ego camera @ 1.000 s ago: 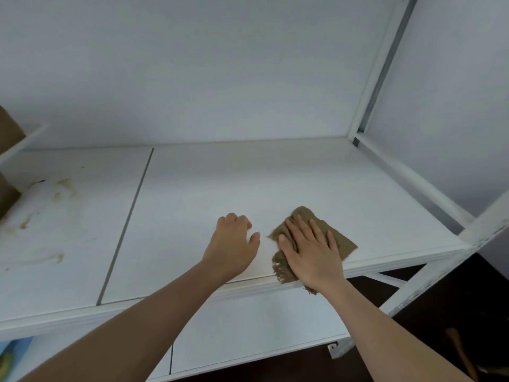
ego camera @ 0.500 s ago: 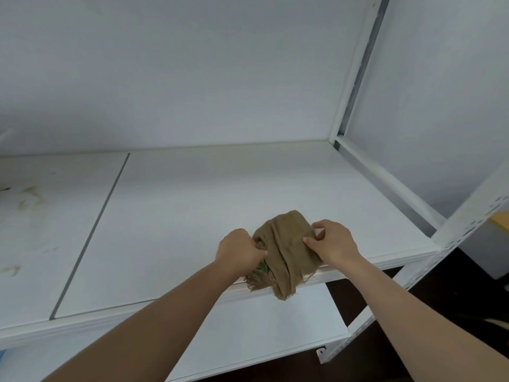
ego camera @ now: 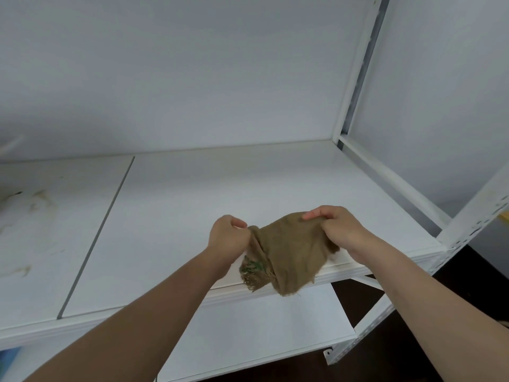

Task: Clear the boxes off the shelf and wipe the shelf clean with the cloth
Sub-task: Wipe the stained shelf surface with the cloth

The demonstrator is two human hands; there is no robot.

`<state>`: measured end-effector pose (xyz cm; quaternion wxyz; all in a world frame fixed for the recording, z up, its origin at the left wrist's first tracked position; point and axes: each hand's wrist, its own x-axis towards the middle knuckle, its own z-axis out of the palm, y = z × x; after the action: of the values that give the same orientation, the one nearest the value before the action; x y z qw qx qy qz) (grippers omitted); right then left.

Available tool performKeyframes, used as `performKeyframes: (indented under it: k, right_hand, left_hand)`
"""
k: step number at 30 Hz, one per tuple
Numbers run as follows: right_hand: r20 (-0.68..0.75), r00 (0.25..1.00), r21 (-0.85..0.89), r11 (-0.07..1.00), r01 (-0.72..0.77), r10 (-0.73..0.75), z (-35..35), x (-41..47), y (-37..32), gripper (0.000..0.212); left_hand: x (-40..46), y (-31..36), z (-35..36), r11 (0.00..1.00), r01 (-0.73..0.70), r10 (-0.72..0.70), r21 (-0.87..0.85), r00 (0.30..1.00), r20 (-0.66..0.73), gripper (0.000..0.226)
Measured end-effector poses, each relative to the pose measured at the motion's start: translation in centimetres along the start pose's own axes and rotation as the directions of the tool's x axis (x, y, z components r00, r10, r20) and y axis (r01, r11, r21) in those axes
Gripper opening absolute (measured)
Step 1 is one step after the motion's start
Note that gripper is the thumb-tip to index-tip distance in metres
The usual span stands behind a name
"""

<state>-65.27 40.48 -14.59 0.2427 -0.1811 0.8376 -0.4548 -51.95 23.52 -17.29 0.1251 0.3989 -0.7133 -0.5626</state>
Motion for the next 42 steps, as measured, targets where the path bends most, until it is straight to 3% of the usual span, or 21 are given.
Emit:
performKeyframes:
  k: [2, 6, 8, 10, 13, 16, 19, 23, 28, 30, 32, 34, 36, 38, 42]
  right_hand:
    - [-0.032, 0.999, 0.038, 0.999, 0.019, -0.018, -0.7, 0.0, -0.3, 0.049]
    - [-0.042, 0.994, 0.138, 0.985, 0.107, -0.102, -2.3, -0.2, -0.6, 0.020]
    - [-0.047, 0.989, 0.167, 0.975, 0.144, -0.138, -2.9, -0.1, -0.9, 0.018]
    - [-0.030, 0.993, 0.145, 0.982, 0.121, -0.118, -3.4, 0.2, -1.2, 0.032]
    - [0.095, 0.993, 0.053, 0.997, 0.058, -0.063, -4.2, 0.1, -1.6, 0.045]
    - [0.258, 0.965, 0.077, 0.997, 0.019, -0.039, -5.3, -0.3, -1.9, 0.046]
    - [0.264, 0.964, 0.015, 1.000, 0.020, -0.023, -5.7, -0.3, -1.1, 0.038]
    - [0.259, 0.961, -0.452, 0.891, 0.033, 0.096, -4.8, 0.1, 1.4, 0.047]
    - [0.282, 0.952, -0.474, 0.880, 0.033, 0.116, -5.3, -0.2, 1.9, 0.057]
    - [0.184, 0.978, -0.652, 0.756, 0.050, 0.095, -5.3, 0.1, 2.1, 0.052]
    - [0.033, 0.998, -0.795, 0.603, 0.059, -0.055, -4.6, 0.2, 2.5, 0.042]
    - [-0.008, 0.968, -0.749, 0.643, 0.161, -0.252, -3.4, 0.1, 3.0, 0.034]
    - [0.067, 0.932, -0.618, 0.719, 0.318, -0.355, -1.7, 0.0, 3.4, 0.029]
    - [0.112, 0.911, -0.582, 0.717, 0.385, -0.398, 0.0, 0.0, 3.9, 0.026]
    - [0.081, 0.913, -0.634, 0.686, 0.357, -0.401, 1.6, 1.0, 5.4, 0.037]
  left_hand:
    - [0.2, 0.7, -0.7, 0.992, 0.006, -0.011, -0.123, 0.999, -0.047, 0.016]
    - [0.0, 2.3, -2.6, 0.975, 0.011, -0.012, -0.221, 1.000, 0.000, 0.008]
    - [-0.3, 3.1, -3.6, 0.986, 0.019, -0.005, -0.167, 0.997, 0.079, 0.006]
    - [-0.7, 3.8, -4.5, 0.995, 0.038, -0.022, -0.096, 0.987, 0.160, 0.009]
    - [-1.0, 4.4, -5.6, 0.997, 0.034, -0.047, 0.062, 0.976, 0.211, 0.013]
    - [-0.9, 4.9, -6.5, 0.994, -0.002, -0.032, 0.107, 0.948, 0.317, 0.022]
    - [-0.4, 4.2, -6.5, 0.983, -0.059, 0.000, 0.176, 0.947, 0.321, 0.024]
    - [0.0, 1.3, -4.7, 0.815, -0.224, 0.107, 0.534, 0.965, 0.240, 0.028]
    - [0.6, 1.2, -3.0, 0.720, -0.307, 0.239, 0.622, 0.952, 0.194, 0.025]
    - [0.6, 1.2, -2.6, 0.581, -0.285, 0.274, 0.763, 0.951, 0.146, 0.021]
    - [0.1, 1.3, -1.9, 0.400, -0.351, 0.401, 0.846, 0.898, 0.183, 0.026]
    - [-0.8, 1.5, -0.4, 0.394, -0.512, 0.508, 0.763, 0.814, 0.283, 0.025]
    - [-1.9, 1.5, 1.5, 0.480, -0.582, 0.482, 0.657, 0.800, 0.357, 0.020]
    - [-2.6, 1.0, 3.6, 0.479, -0.531, 0.402, 0.699, 0.841, 0.362, 0.016]
    - [-2.4, -0.6, 6.1, 0.347, -0.430, 0.341, 0.834, 0.886, 0.315, 0.037]
